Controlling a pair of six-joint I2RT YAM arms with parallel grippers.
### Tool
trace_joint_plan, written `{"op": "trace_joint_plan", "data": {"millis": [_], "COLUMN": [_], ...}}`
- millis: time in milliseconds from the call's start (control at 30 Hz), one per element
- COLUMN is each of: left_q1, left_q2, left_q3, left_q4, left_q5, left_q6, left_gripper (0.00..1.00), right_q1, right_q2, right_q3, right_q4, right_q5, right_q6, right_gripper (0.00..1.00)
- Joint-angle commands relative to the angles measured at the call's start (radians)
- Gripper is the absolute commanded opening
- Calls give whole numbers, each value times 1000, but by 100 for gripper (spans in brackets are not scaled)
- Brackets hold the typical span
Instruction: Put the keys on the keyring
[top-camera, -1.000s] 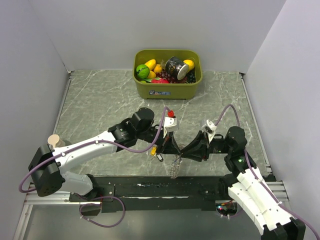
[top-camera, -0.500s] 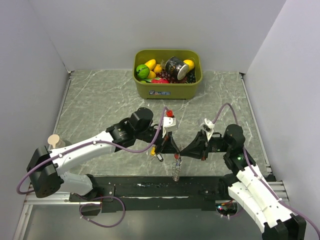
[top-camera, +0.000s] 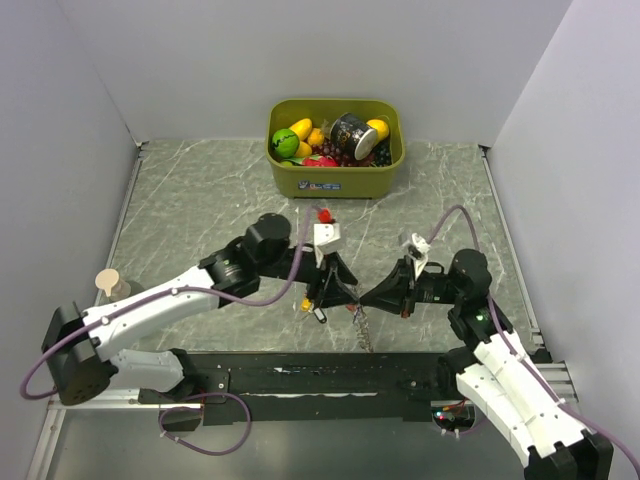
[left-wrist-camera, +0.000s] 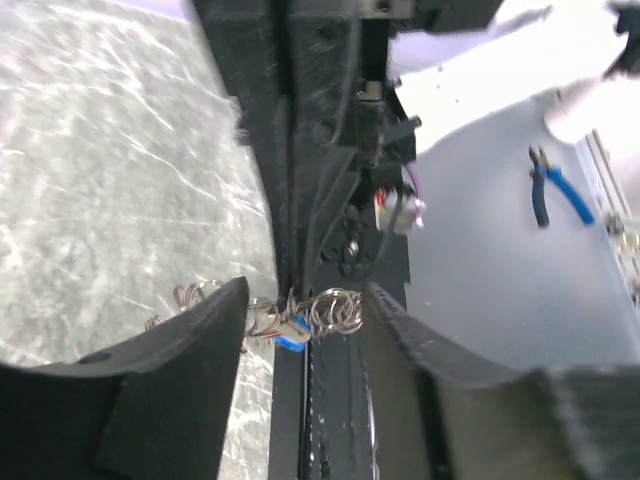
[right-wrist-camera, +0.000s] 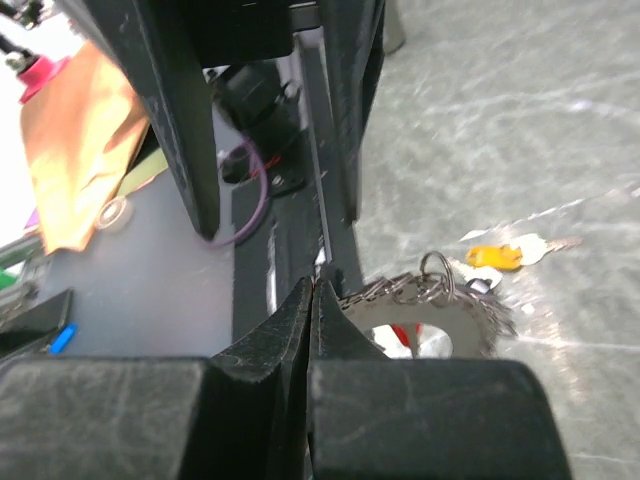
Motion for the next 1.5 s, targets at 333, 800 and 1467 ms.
{"op": "trace_joint_plan", "data": {"millis": [333,800,1467], "left_q1": [66,63,44], "left_q2": [-51,5,-2], "left_q3": [-125,-108,-78], "left_q4": [487,580,552], "left_q5": [122,169,150], "left_q6": [-269,-300,-271], "left_gripper": [60,54,52], "right_q1": [5,5,5], "right_q2": [-149,-147,-127], "right_q3": [-95,-90,-106], "right_q4": [746,799,795], "right_q5": [222,259,257], "right_q6": [491,541,543], "right_gripper": [0,0,0]}}
